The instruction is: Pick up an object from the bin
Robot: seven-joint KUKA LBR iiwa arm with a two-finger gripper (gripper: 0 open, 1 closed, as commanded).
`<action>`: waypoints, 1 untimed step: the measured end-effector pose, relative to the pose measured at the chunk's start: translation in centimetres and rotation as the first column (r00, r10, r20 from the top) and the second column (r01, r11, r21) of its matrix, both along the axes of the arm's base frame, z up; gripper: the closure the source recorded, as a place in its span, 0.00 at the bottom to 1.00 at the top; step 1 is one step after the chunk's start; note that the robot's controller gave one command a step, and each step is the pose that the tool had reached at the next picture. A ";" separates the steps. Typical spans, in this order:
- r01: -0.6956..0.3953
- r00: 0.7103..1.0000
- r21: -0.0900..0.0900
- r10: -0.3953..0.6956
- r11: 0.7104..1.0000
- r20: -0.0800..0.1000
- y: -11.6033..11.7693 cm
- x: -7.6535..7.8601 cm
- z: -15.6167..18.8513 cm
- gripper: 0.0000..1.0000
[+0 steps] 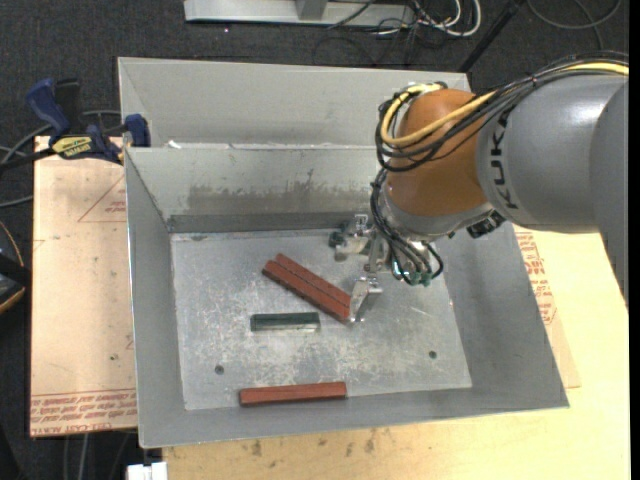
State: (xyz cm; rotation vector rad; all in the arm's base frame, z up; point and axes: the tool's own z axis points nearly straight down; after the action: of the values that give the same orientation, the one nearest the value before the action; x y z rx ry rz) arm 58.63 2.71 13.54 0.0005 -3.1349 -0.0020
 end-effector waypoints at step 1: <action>0.001 1.000 0.000 -0.001 1.000 0.007 0.0 0.2 0.4 0.00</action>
Offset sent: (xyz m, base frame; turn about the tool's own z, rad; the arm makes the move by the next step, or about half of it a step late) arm 0.0095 0.0261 -0.0654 0.2028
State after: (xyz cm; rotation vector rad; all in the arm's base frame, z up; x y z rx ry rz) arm 58.83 2.70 13.94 -0.0005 -3.1422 -0.0022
